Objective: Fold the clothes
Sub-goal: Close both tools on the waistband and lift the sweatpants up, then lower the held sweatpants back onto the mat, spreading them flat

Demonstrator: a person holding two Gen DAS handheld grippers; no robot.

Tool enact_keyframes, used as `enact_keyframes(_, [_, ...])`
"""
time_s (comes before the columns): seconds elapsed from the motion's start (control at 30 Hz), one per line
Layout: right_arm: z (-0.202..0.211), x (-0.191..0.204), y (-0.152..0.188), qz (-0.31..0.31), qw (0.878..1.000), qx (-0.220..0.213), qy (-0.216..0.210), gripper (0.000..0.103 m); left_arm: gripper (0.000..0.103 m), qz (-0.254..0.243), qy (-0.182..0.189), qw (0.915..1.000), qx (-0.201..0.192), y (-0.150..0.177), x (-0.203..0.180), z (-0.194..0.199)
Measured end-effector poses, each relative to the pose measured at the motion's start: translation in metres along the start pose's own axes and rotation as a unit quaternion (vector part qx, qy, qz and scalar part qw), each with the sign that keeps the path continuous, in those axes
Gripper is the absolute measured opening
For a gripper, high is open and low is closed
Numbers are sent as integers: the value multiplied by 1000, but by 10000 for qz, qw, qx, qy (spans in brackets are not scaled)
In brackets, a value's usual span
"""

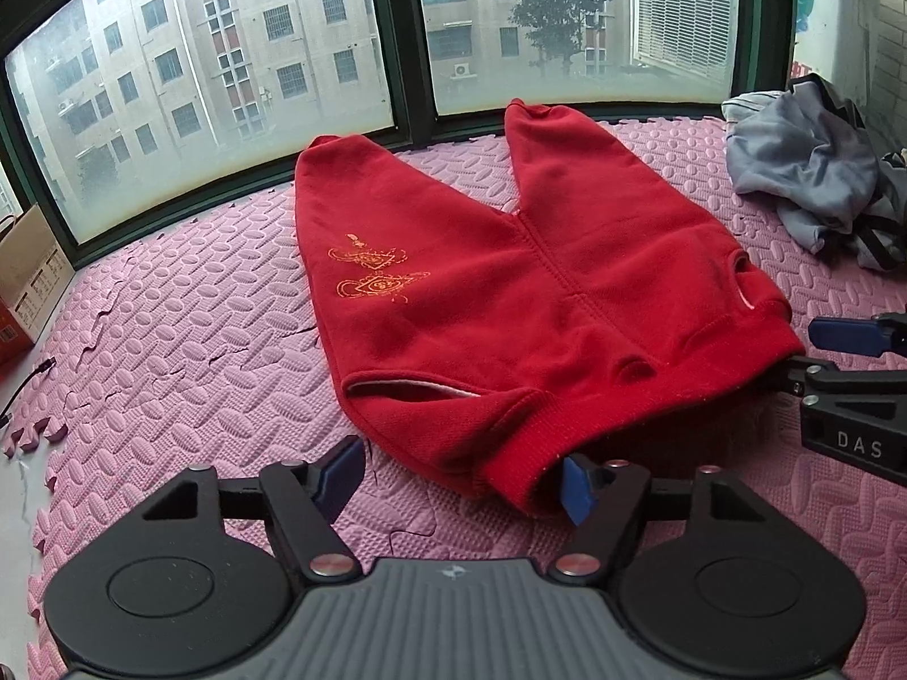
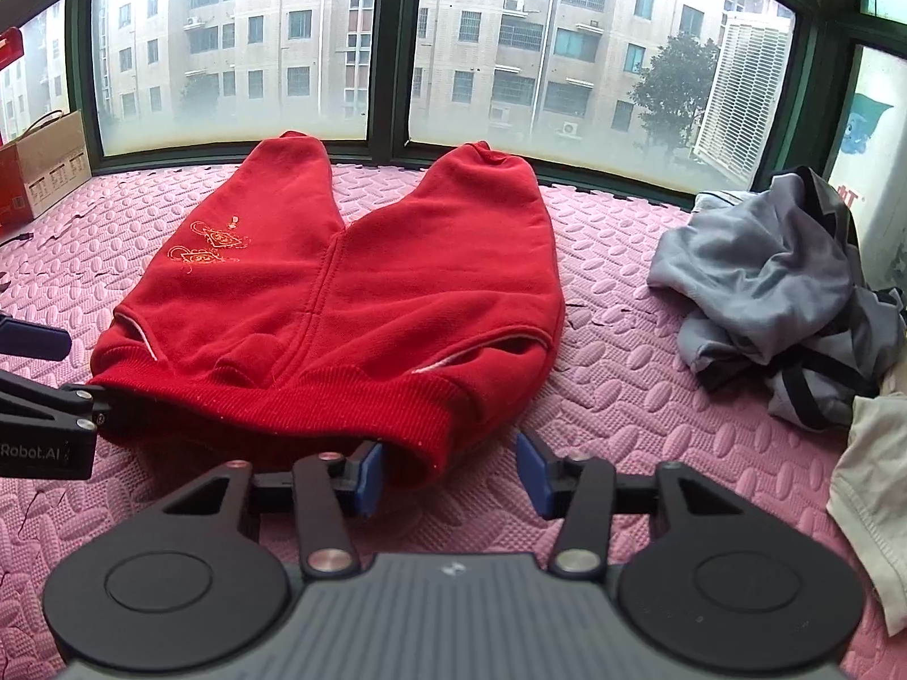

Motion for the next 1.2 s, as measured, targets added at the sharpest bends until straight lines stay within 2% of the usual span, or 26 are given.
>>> enact_keyframes(0.07, [-3,0,-2,-90,9999,21,-122,22,44,4,149,9999,-13,-3,-2,-3])
enact_keyframes(0.1, [-3,1,-5,-101,9998,1,-165,19,40,21,208,9998,-46,-7,-3,-3])
enact_keyframes(0.17, [2,4,-18,-45,9997,-174,-145,9,25,64,274,9994,-189,-21,-2,1])
enact_keyframes(0.2, [7,5,-30,-31,9993,-331,-147,6,22,93,277,9991,-302,-30,0,6])
enact_keyframes(0.3, [35,6,-80,-75,9950,-994,-112,5,17,245,159,9964,-799,-69,12,32])
enact_keyframes(0.37, [67,6,-120,-198,9872,-1569,-210,5,15,419,182,9914,-1225,-99,25,64])
enact_keyframes(0.43, [116,7,-155,-242,9725,-2296,-299,0,15,596,316,9821,-1760,-129,40,111])
enact_keyframes(0.47, [141,7,-169,-235,9633,-2653,-339,0,8,658,382,9764,-2019,-141,47,135])
enact_keyframes(0.53, [200,7,-188,-163,9432,-3292,-421,0,8,663,470,9654,-2477,-154,56,186])
enact_keyframes(0.6, [237,5,-194,-316,9362,-3455,-567,0,9,523,383,9597,-2735,-155,61,223])
enact_keyframes(0.67, [252,1,-192,-433,9316,-3558,-597,5,13,399,320,9581,-2820,-148,65,239])
enact_keyframes(0.7, [256,-1,-186,-415,9323,-3552,-545,5,13,381,283,9595,-2776,-143,66,239])
enact_keyframes(0.77, [251,-1,-174,-314,9383,-3422,-394,19,14,388,232,9678,-2477,-128,68,224])
enact_keyframes(0.8, [243,1,-167,-236,9438,-3275,-375,22,16,404,217,9723,-2292,-119,68,214])
enact_keyframes(0.83, [236,3,-162,-198,9484,-3140,-386,27,23,420,234,9763,-2110,-111,67,204])
enact_keyframes(0.87, [229,4,-157,-151,9525,-3014,-416,32,35,432,246,9800,-1929,-102,67,193])
enact_keyframes(0.9, [213,9,-147,-57,9606,-2738,-475,34,42,428,221,9831,-1765,-92,66,182])
enact_keyframes(0.93, [198,13,-135,9,9670,-2495,-508,34,52,407,148,9858,-1624,-83,66,171])
enact_keyframes(0.97, [187,17,-126,94,9716,-2301,-544,35,57,399,95,9883,-1471,-73,65,159])
enact_keyframes(1.03, [154,29,-94,381,9825,-1706,-641,39,60,434,79,9926,-1128,-55,65,136])
enact_keyframes(1.1, [132,36,-77,599,9866,-1364,-667,43,66,487,119,9955,-802,-37,64,115])
enact_keyframes(1.2, [99,49,-33,927,9904,-801,-643,46,72,470,148,9980,-402,-8,60,88])
Point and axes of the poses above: each gripper's, at about its wrist camera, not at the fingertips, and z roughly against the way its jaws point, x to its left, y to its underside, the point moved 10 cm from there along -z, roughly the way its jaws point, and after that the axes turned 1 degree about x, right-handed, at the moved point
